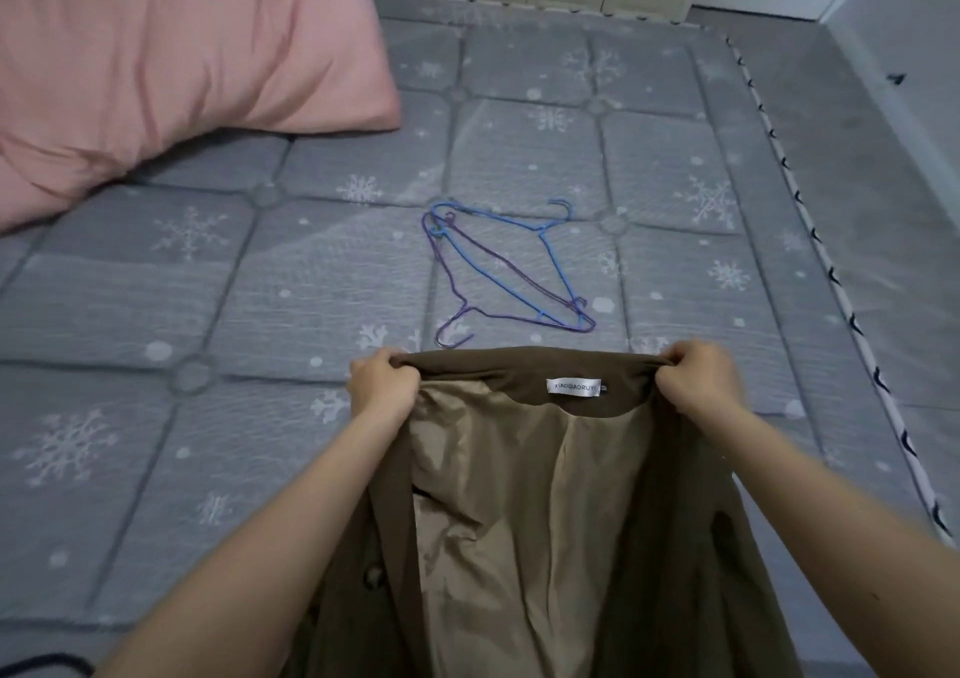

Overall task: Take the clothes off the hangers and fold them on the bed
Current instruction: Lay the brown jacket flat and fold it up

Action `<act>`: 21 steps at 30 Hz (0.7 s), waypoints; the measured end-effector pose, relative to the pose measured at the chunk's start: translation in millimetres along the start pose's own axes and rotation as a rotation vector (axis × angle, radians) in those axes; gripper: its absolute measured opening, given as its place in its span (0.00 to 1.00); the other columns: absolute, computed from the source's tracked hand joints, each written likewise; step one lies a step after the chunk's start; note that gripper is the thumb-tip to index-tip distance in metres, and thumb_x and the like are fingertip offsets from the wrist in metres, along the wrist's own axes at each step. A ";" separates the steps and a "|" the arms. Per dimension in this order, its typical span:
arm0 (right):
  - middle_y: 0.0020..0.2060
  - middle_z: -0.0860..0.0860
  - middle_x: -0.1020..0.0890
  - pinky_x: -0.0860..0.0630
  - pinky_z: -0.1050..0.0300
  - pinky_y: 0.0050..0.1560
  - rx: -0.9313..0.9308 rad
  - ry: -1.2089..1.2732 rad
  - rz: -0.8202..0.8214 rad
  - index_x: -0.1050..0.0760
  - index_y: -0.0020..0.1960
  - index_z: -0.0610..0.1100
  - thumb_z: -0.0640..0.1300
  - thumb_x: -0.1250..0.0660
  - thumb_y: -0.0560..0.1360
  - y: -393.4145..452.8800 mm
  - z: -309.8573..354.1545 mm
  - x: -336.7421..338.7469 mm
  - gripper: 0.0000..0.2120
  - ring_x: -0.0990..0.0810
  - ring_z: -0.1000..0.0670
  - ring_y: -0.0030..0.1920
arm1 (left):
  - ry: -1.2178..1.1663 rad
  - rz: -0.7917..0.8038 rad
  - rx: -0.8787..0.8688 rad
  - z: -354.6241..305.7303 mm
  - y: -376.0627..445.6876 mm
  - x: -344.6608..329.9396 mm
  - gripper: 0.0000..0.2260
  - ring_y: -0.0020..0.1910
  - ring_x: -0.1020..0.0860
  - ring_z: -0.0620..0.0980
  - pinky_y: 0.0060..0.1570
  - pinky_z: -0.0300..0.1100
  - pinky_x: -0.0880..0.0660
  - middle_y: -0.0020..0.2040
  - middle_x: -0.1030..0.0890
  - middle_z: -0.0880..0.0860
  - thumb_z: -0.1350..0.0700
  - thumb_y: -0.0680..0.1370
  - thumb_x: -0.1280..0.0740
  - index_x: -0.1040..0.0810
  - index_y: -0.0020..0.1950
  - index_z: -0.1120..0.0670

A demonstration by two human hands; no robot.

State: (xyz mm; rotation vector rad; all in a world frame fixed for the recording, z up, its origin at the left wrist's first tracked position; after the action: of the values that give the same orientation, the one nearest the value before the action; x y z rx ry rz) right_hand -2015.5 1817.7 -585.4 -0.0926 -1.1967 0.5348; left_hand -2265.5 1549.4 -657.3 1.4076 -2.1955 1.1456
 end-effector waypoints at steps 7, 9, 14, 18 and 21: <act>0.64 0.46 0.27 0.28 0.50 0.62 -0.074 0.286 0.186 0.30 0.68 0.42 0.38 0.29 0.71 17.6 -2.7 -44.3 0.26 0.27 0.43 0.63 | -0.086 0.267 -0.088 1.9 18.2 -38.3 0.26 0.65 0.33 0.50 0.67 0.41 0.37 0.67 0.36 0.53 0.56 0.70 0.26 0.28 0.67 0.51; 0.66 0.45 0.28 0.31 0.51 0.64 -0.041 0.261 0.192 0.30 0.67 0.42 0.41 0.31 0.74 16.5 -2.6 -56.3 0.23 0.29 0.44 0.65 | -0.022 0.280 -0.154 8.2 19.2 -42.0 0.29 0.72 0.38 0.51 0.71 0.42 0.42 0.72 0.39 0.54 0.51 0.71 0.26 0.31 0.70 0.51; 0.51 0.45 0.20 0.31 0.58 0.51 -0.016 0.283 0.152 0.22 0.54 0.40 0.38 0.34 0.76 5.1 3.2 -82.6 0.08 0.25 0.49 0.50 | -0.023 0.163 -0.229 28.9 11.4 -24.6 0.19 0.70 0.37 0.51 0.69 0.39 0.43 0.69 0.31 0.54 0.51 0.72 0.27 0.23 0.62 0.51; 0.42 0.48 0.19 0.27 0.55 0.48 0.019 0.314 0.237 0.22 0.49 0.41 0.38 0.35 0.76 -10.1 21.8 -111.4 0.04 0.21 0.47 0.46 | -0.012 0.093 -0.275 46.9 -10.2 2.1 0.12 0.63 0.32 0.51 0.59 0.34 0.40 0.59 0.26 0.52 0.52 0.72 0.27 0.20 0.55 0.50; 0.40 0.48 0.19 0.26 0.61 0.41 0.071 0.320 0.317 0.22 0.46 0.40 0.36 0.36 0.76 -30.8 42.3 -134.9 0.04 0.21 0.48 0.40 | -0.008 0.081 -0.281 70.1 -30.4 17.5 0.10 0.57 0.29 0.48 0.55 0.32 0.37 0.52 0.27 0.49 0.54 0.72 0.28 0.19 0.53 0.49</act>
State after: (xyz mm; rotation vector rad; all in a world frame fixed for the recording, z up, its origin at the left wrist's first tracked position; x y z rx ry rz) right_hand -2077.8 1722.4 -674.6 -0.2996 -0.8527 0.8072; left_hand -2236.0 1479.7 -677.5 1.2174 -2.3290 0.8160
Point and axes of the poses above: each hand's wrist, its own y-axis towards the middle knuckle, its own x-axis out of the back of the hand, z = x × y, the point moved 6 cm from there along y, towards the middle knuckle
